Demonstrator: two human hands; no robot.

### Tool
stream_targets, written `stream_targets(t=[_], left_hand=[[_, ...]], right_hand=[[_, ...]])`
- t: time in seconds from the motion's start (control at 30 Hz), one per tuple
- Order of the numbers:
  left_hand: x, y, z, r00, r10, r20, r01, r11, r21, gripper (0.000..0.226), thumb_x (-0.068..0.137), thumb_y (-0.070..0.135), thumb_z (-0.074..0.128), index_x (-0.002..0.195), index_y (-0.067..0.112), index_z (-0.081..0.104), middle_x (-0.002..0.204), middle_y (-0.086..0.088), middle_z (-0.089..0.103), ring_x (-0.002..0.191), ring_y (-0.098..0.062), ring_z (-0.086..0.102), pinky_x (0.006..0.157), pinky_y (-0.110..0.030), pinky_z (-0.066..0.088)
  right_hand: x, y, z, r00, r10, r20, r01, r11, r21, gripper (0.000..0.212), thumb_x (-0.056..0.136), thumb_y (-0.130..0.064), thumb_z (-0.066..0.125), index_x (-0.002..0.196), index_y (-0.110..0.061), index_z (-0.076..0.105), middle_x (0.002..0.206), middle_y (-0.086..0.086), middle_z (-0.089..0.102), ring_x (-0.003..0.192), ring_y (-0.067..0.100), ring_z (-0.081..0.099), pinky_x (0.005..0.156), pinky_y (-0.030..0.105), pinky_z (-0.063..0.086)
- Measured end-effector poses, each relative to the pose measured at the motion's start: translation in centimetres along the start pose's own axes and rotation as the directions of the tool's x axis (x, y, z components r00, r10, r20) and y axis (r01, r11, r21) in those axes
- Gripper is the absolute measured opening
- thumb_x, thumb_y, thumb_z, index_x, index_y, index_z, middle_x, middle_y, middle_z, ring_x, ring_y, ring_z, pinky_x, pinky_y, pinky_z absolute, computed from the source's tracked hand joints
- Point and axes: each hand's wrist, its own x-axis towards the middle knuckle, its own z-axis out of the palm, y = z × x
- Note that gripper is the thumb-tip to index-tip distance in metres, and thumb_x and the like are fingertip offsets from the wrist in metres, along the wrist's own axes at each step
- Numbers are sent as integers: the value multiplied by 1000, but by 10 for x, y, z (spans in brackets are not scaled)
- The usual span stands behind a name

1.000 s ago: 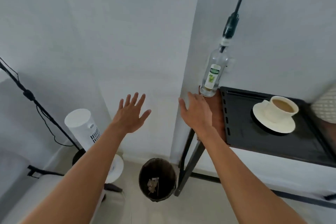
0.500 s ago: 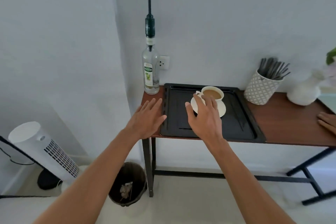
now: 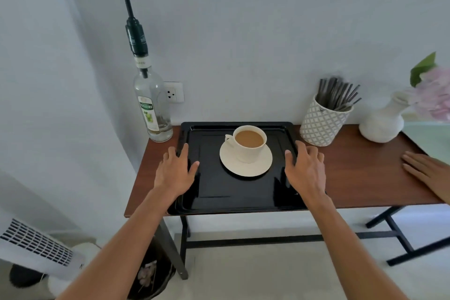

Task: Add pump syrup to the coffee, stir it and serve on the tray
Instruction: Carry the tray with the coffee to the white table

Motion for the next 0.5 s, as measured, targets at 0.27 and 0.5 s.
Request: stream_targets(t=[0.27,0.5], left_hand=[[12,10,7,991,-127,-50,127,992,-6,65,101,39,49,156,14,26,133,-21,43,108,-38,60,73,-44,53],[11,18,13,981,-176,-87,183,979,85,58,107,35,36,159,15,23,123,-22,54,79,-33,68,54,-33,40]], right_hand=[[26,35,15,993,18,114,-4,993,-122,56,104,-29,50,155,-12,35,132,26,48,118,44,51,93,53,49],[33,50,20,990,-56,130,77,983,-167,55,107,-27,44,159,-18,28,112,20,60,88,35,67,63,38,47]])
